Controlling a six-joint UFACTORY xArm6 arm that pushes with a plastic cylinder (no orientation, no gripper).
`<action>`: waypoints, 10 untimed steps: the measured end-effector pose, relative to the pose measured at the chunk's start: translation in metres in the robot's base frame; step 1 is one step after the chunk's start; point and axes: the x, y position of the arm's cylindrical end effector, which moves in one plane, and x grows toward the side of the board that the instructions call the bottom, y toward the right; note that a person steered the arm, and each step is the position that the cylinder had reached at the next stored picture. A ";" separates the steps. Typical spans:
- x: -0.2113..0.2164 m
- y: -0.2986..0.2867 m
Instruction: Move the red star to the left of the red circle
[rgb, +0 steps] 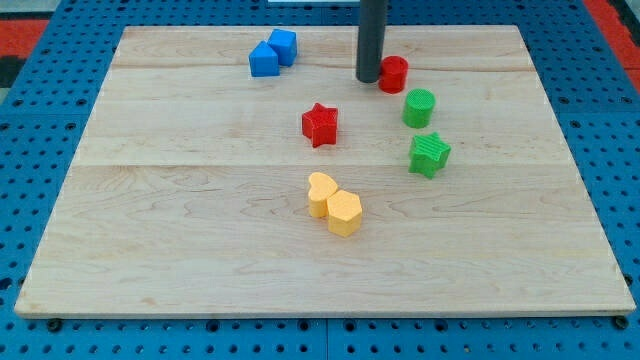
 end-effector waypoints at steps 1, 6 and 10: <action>0.000 0.031; 0.143 -0.186; 0.088 -0.085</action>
